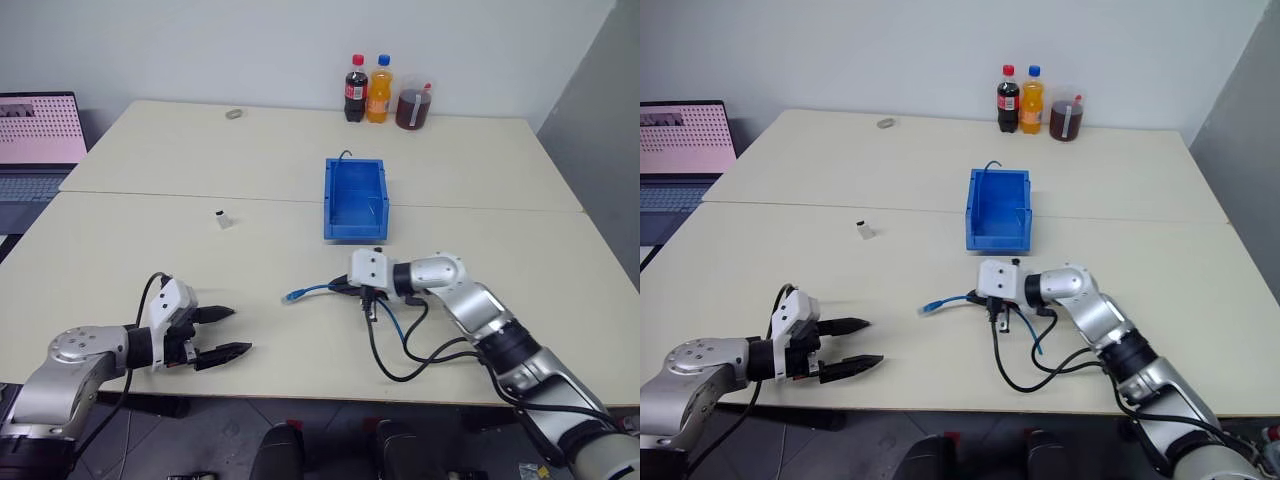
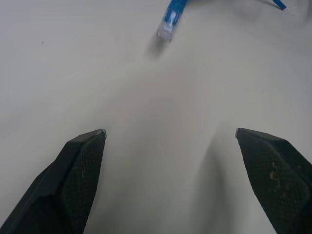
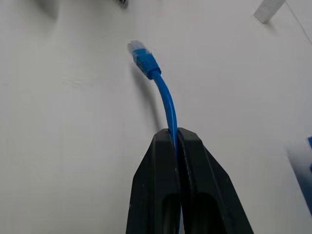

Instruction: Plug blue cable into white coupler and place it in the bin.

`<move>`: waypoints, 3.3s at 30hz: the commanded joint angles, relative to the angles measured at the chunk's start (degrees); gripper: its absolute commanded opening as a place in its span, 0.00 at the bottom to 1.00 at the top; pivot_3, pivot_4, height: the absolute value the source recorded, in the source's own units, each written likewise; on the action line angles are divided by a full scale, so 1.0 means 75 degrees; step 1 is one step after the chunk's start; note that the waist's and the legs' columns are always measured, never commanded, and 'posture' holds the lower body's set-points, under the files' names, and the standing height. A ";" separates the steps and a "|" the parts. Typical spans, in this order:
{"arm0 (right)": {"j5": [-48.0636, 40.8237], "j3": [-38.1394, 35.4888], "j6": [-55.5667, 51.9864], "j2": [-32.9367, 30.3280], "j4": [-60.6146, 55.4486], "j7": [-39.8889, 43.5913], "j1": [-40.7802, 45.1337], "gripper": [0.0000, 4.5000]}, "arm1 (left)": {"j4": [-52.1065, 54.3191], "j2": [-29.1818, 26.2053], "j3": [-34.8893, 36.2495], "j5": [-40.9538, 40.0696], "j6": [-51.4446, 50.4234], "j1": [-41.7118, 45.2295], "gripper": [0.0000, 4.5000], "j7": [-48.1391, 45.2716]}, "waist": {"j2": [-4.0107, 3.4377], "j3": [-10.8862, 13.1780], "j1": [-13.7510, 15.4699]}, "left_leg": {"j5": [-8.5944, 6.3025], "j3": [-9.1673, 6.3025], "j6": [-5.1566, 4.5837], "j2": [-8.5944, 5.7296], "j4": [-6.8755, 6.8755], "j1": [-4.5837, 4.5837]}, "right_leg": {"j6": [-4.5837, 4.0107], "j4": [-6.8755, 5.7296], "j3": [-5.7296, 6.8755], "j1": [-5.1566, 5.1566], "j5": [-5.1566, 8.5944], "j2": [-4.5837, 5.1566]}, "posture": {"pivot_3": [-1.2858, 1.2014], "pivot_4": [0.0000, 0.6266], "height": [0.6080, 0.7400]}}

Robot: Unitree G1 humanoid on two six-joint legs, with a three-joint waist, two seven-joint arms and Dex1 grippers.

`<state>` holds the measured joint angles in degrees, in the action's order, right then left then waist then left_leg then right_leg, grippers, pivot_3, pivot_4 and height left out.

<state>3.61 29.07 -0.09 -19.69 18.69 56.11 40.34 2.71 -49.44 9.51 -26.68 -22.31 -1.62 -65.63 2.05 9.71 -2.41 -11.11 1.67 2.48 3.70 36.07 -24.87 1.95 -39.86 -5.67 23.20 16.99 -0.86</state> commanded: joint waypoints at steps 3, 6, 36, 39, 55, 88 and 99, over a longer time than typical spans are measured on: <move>0.0253 -0.0036 0.0466 0.0196 0.0606 0.0056 0.0177 0.12 | 0.0359 0.0044 0.0254 -0.0170 -0.0072 0.0012 1.00 0.0133 | -0.0004 0.0002 0.0007 | 0.0000 -0.0003 0.0000 0.0003 0.0001 0.0003 | -0.0004 -0.0015 0.0002 0.0003 0.0003 -0.0005 | 0.52 0.24 1.00; 0.0200 -0.0058 0.0363 0.0101 0.0401 0.0327 0.0043 0.26 | 0.0269 0.0151 0.0165 -0.0265 -0.0227 0.0244 1.00 0.0180 | -0.0003 0.0002 -0.0001 | 0.0001 -0.0005 0.0000 0.0006 0.0000 0.0012 | -0.0005 -0.0019 0.0003 0.0001 0.0003 -0.0009 | 0.52 0.24 1.00; -0.2685 -0.1593 -0.4980 -0.1506 -0.5792 0.0227 -0.1961 0.71 | -0.2155 0.1325 -0.2518 0.2219 0.2247 0.2598 1.00 -0.0372 | -0.0006 -0.0001 0.0076 | 0.0001 -0.0019 0.0000 0.0000 0.0003 0.0008 | -0.0002 -0.0019 0.0006 -0.0006 0.0005 -0.0016 | 0.52 0.24 1.00; -0.2731 -0.1574 -0.5015 -0.1505 -0.5858 0.0129 -0.1956 0.73 | -0.2194 0.1433 -0.2725 0.2363 0.2295 0.2601 0.87 -0.0450 | -0.0007 -0.0009 0.0101 | 0.0001 -0.0020 0.0000 -0.0004 0.0005 0.0008 | 0.0003 -0.0018 0.0007 -0.0011 0.0008 -0.0013 | 0.52 0.24 1.00; -0.2891 -0.1736 -0.5066 -0.1595 -0.6055 -0.0432 -0.2004 0.73 | -0.2126 0.1328 -0.2969 0.2773 0.2294 0.2466 0.09 -0.0442 | -0.0073 -0.0078 0.0102 | -0.0001 -0.0023 -0.0001 -0.0009 0.0001 0.0112 | 0.0054 0.0000 0.0003 -0.0127 0.0062 -0.0007 | 0.52 0.24 1.00; -0.6613 -0.3660 -0.6646 0.0498 -0.6010 -0.2647 -0.2996 0.73 | 0.1107 0.2193 -0.0802 -0.2704 -0.3476 0.3409 0.05 0.0658 | -0.0029 -0.0028 -0.0105 | -0.0001 -0.0053 0.0000 -0.0006 -0.0014 0.0092 | 0.0050 0.0003 0.0020 -0.0119 0.0074 -0.0014 | 0.52 0.24 1.00; -0.6757 -0.3536 -0.6504 0.0993 -0.5273 -0.2549 -0.2518 0.69 | 0.1276 0.2202 -0.0775 -0.2946 -0.3552 0.3334 0.05 0.0907 | -0.0017 -0.0010 -0.0112 | -0.0001 -0.0053 0.0001 -0.0006 -0.0017 0.0085 | 0.0050 0.0010 0.0021 -0.0117 0.0074 -0.0013 | 0.52 0.24 1.00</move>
<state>-45.85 2.56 -50.02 -12.62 -20.23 36.23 20.12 10.36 -32.88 2.38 -47.28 -48.89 22.88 -59.18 1.93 9.63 -3.25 -11.12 1.27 2.48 3.66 35.94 -24.23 2.32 -39.77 -5.51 22.32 17.55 -0.95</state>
